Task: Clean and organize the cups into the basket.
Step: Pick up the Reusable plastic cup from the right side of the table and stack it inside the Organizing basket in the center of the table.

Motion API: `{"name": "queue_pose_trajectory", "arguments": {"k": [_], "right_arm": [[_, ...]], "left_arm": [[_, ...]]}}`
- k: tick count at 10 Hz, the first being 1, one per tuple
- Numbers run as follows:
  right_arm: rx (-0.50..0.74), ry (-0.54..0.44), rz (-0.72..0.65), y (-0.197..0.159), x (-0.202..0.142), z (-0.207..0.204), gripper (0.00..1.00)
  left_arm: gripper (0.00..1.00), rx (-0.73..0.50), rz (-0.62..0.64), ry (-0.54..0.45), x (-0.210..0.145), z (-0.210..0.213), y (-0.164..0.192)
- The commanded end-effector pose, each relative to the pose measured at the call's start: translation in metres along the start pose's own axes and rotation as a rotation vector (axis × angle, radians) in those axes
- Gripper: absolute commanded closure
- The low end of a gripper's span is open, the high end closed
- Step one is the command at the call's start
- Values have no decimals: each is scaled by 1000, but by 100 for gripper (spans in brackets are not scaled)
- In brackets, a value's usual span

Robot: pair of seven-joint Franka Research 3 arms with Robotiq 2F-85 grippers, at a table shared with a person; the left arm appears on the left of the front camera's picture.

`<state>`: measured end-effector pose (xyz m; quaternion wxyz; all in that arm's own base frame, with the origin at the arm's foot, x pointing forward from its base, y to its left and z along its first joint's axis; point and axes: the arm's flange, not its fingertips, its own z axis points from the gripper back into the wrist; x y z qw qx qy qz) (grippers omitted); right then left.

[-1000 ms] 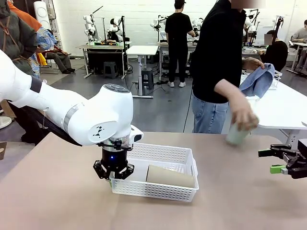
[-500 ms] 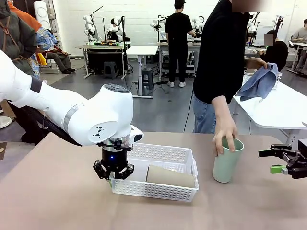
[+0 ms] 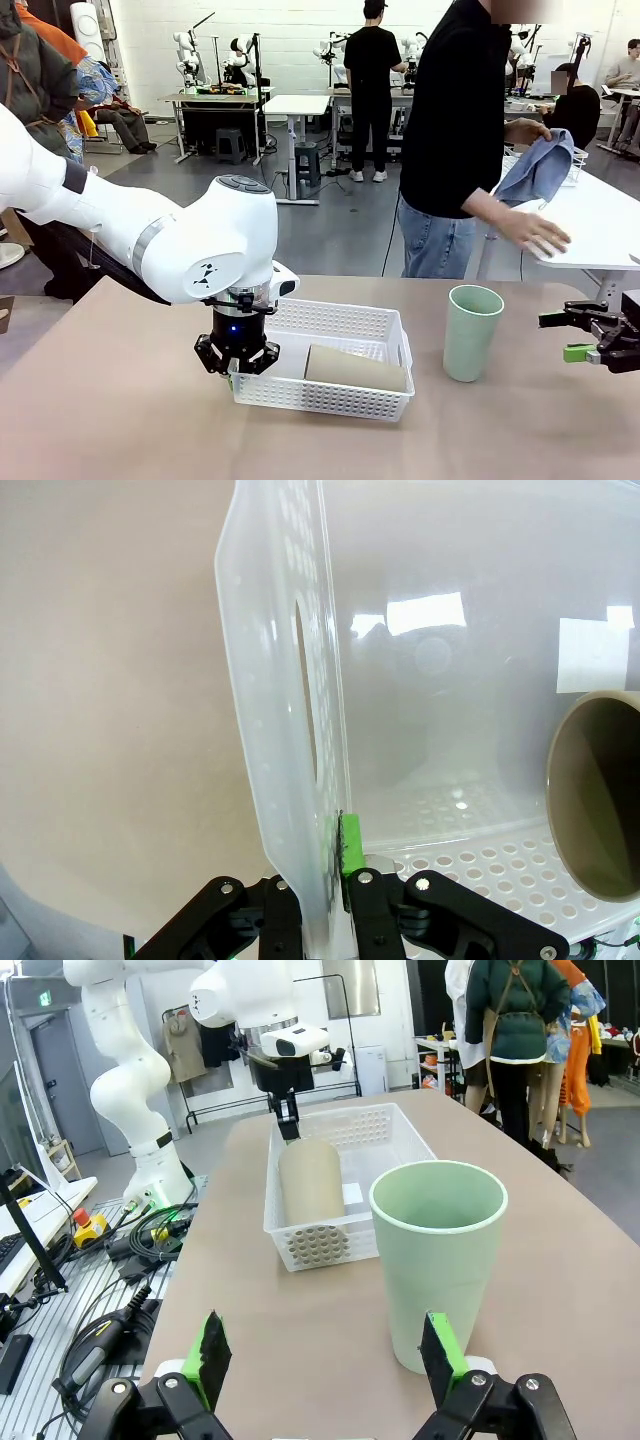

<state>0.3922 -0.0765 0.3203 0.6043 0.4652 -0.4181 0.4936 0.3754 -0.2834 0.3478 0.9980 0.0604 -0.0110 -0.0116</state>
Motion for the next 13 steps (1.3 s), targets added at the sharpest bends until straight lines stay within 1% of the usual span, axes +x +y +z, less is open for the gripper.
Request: {"name": "queue_pose_trajectory", "arguments": {"k": [1,2,3,4,5,6,8,9,13], "right_arm": [[3,-1,-3,2,-2,0,0],[0,0,0,0,0,0,0],[-60,29,9,3,-11,-6,0],[-112,29,32,-1,-16,-10,0],[-149,17,47,-11,-22,-14,0],[-176,27,52,-22,-28,-21,0],[-133,22,98,-38,-34,-34,0],[-97,52,115,-48,-38,-42,0],[-82,66,92,-79,-52,-57,0]], "left_arm": [[100,3,-9,-6,-2,1,1],[100,3,-9,-6,-2,1,1],[100,3,-9,-6,-2,1,1],[100,3,-9,-6,-2,1,1],[100,3,-9,-6,-2,1,1],[100,3,-9,-6,-2,1,1],[100,3,-9,-6,-2,1,1],[100,3,-9,-6,-2,1,1],[100,3,-9,-6,-2,1,1]]}}
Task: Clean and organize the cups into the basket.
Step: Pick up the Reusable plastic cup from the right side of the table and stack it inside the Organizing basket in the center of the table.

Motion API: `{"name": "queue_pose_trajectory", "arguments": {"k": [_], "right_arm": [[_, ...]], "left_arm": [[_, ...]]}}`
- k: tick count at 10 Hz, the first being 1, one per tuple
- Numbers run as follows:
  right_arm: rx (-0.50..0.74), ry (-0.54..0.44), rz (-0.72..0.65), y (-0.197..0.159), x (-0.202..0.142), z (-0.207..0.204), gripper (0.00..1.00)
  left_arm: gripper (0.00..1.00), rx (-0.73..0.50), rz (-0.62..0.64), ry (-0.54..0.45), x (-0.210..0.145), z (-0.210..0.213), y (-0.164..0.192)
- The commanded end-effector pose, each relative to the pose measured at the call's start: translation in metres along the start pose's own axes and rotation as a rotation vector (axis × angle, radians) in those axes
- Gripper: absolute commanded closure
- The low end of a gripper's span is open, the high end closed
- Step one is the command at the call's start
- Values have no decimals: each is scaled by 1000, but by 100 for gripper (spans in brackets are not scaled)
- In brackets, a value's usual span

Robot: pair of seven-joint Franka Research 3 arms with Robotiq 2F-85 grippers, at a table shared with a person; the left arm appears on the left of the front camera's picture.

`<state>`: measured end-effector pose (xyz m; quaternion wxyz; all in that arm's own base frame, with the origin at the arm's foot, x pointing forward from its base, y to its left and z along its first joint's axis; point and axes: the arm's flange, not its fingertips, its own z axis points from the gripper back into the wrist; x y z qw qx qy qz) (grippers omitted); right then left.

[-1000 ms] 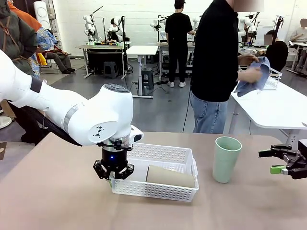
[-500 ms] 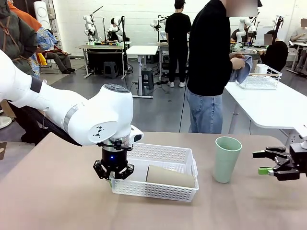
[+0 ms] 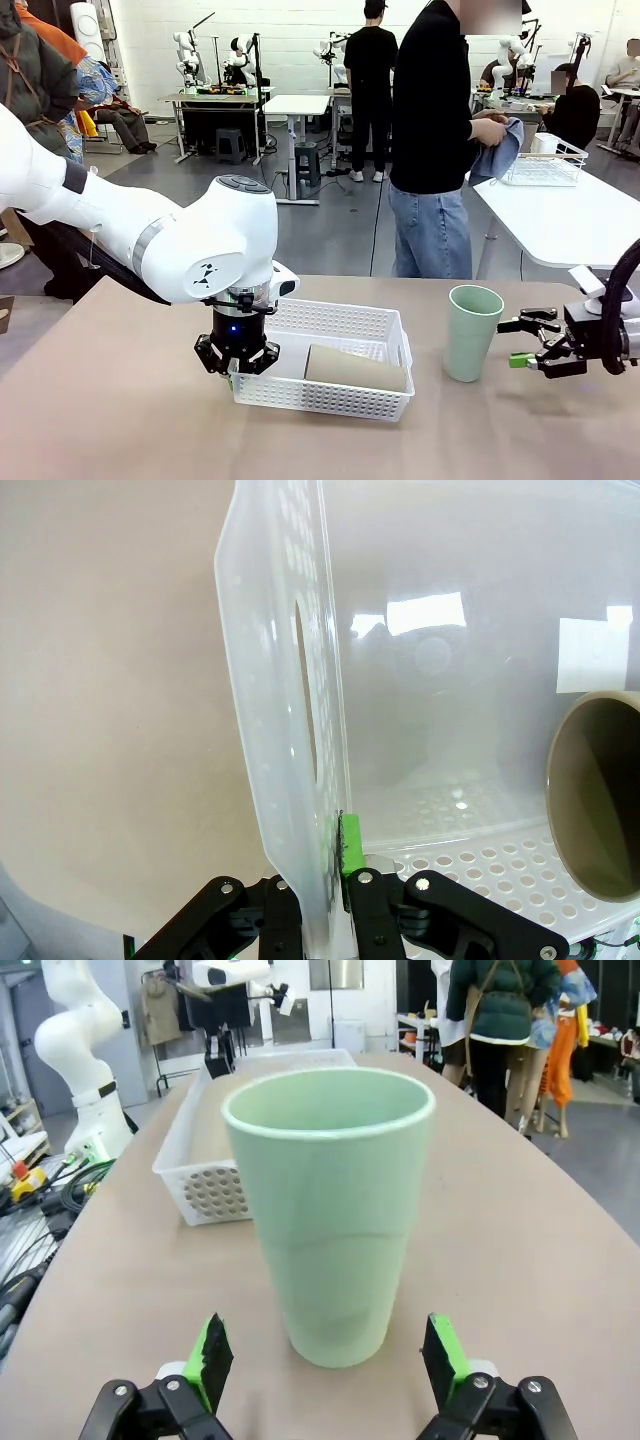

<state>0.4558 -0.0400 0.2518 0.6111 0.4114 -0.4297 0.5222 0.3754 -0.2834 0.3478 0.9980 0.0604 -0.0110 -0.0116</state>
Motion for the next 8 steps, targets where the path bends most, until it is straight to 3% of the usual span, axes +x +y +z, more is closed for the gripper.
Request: {"name": "queue_pose_trajectory", "arguments": {"k": [1,8], "right_arm": [[-21,-5,-1,-13,-7,-10,0],[107,2,-22,-22,-9,-48,0]], "left_arm": [[100,3,-9,-6,-2,1,1],[100,3,-9,-6,-2,1,1]]}}
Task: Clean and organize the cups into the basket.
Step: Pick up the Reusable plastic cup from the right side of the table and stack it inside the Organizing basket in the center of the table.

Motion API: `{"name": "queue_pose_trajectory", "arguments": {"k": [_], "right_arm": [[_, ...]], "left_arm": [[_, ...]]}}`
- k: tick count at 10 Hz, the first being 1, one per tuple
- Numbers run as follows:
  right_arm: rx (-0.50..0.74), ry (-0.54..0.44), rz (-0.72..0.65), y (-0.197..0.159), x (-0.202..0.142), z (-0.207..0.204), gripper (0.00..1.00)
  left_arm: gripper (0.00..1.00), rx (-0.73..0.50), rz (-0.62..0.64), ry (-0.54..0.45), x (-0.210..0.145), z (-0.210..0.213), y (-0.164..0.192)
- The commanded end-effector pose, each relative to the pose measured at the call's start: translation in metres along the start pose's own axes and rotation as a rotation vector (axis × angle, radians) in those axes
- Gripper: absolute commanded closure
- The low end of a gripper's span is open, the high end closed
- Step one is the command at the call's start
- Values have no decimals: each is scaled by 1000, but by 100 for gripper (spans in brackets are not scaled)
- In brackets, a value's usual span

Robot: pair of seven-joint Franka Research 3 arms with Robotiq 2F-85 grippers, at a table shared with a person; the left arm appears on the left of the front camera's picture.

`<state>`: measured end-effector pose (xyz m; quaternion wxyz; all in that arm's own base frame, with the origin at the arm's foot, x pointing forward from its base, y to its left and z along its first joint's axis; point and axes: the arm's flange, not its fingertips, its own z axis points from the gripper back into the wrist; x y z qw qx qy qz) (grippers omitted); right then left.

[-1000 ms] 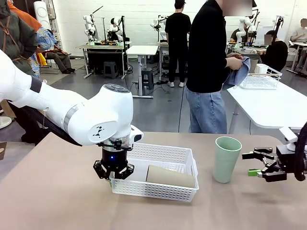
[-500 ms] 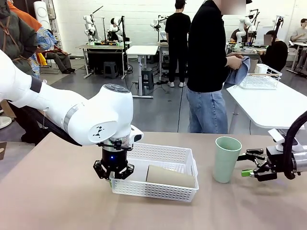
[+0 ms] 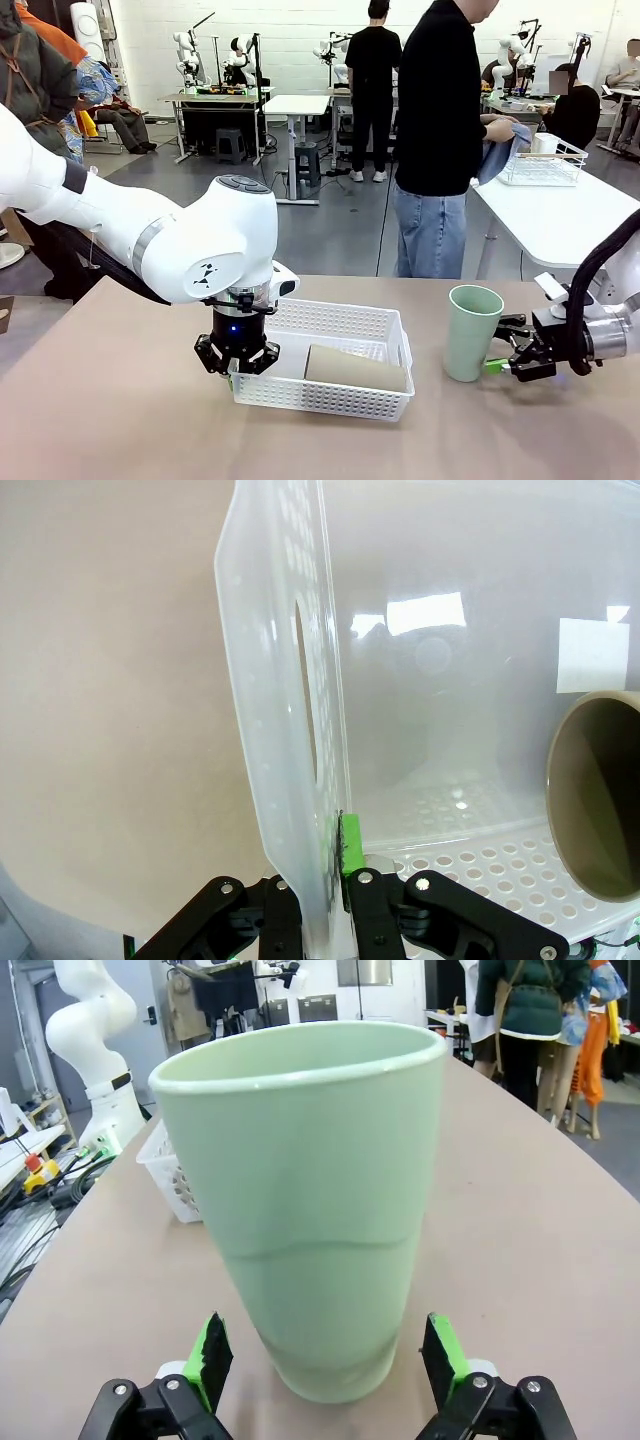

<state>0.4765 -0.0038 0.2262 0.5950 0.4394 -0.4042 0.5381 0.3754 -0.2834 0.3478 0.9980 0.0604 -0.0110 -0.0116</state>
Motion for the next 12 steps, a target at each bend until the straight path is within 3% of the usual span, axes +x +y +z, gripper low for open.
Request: {"name": "queue_pose_trajectory", "arguments": {"k": [1,7,8,9,10,11,12], "right_arm": [[42,3,-8,-3,5,-11,0],[140,3,21,0,17,-52,0],[145,3,21,0,16,-51,57],[149,1,21,1,15,-48,57],[149,-2,23,2,14,-46,100],[150,-1,25,3,15,-45,62],[151,3,25,3,14,-44,100]], "left_arm": [[100,3,-9,-6,-2,1,1],[100,3,-9,-6,-2,1,1],[100,3,-9,-6,-2,1,1],[100,3,-9,-6,-2,1,1],[100,3,-9,-6,-2,1,1],[100,3,-9,-6,-2,1,1],[100,3,-9,-6,-2,1,1]]}}
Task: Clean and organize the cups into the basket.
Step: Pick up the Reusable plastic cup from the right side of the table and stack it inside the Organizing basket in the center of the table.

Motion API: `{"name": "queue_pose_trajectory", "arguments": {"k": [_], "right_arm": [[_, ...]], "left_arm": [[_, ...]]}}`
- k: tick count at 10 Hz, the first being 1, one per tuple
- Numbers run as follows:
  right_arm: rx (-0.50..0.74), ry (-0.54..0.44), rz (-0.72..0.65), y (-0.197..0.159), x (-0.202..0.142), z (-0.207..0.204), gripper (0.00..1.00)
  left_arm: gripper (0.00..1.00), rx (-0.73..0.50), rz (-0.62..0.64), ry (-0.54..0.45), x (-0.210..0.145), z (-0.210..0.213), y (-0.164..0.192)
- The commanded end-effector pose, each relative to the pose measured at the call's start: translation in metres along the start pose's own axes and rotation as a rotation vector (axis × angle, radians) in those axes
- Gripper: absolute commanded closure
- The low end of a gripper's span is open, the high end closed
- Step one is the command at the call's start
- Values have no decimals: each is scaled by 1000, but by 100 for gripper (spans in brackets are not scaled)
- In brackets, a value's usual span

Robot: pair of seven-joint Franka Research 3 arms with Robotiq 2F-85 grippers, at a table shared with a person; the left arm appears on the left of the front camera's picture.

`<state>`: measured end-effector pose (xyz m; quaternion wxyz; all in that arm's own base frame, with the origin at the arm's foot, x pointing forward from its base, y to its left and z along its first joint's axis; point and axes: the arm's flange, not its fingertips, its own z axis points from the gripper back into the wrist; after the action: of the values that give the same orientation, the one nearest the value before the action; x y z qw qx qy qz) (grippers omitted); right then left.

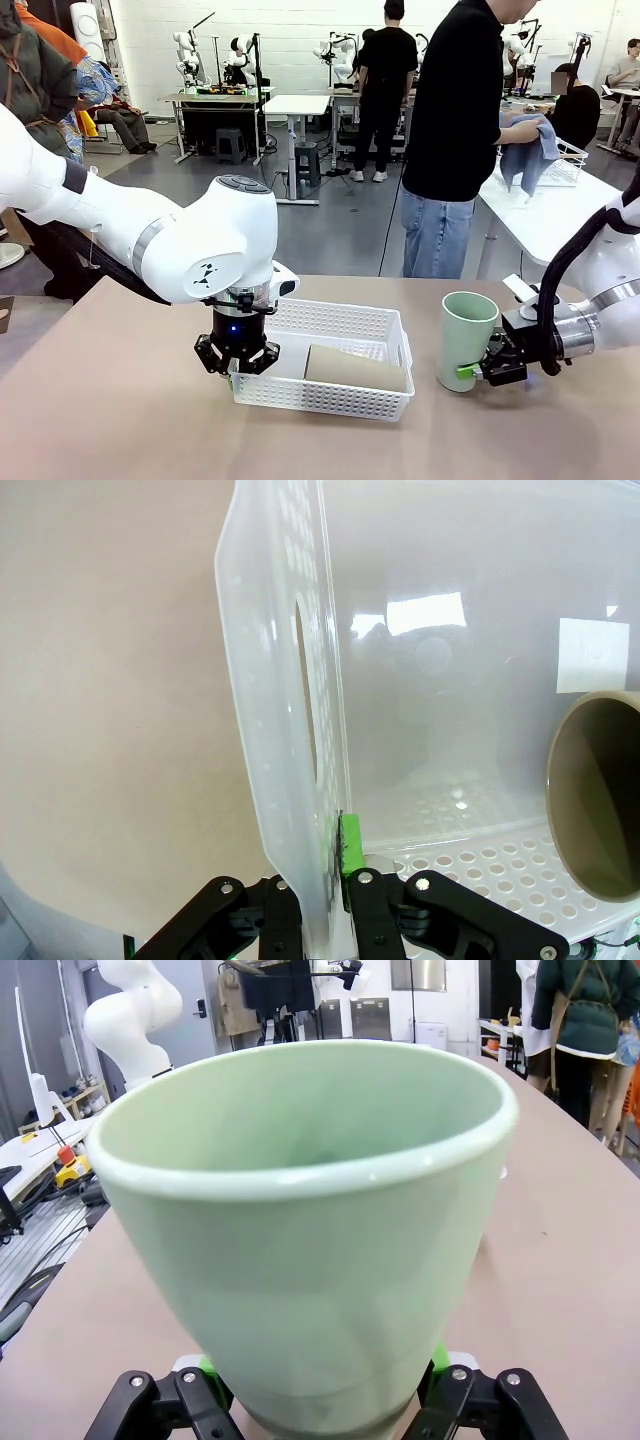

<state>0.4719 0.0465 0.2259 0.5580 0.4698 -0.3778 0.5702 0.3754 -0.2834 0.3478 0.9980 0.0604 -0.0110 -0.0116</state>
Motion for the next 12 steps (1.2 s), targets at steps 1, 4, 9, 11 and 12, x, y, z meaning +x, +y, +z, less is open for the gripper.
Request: {"name": "queue_pose_trajectory", "arguments": {"k": [1,4,9,11,12], "right_arm": [[28,5,-6,-3,0,5,100],[104,89,-95,56,53,11,100],[90,164,-46,164,199,48,100],[62,140,-66,168,204,47,100],[91,167,-20,169,213,49,100]], "left_arm": [[100,3,-9,-6,-2,1,1],[100,3,-9,-6,-2,1,1],[100,3,-9,-6,-2,1,1],[100,3,-9,-6,-2,1,1],[100,3,-9,-6,-2,1,1]]}}
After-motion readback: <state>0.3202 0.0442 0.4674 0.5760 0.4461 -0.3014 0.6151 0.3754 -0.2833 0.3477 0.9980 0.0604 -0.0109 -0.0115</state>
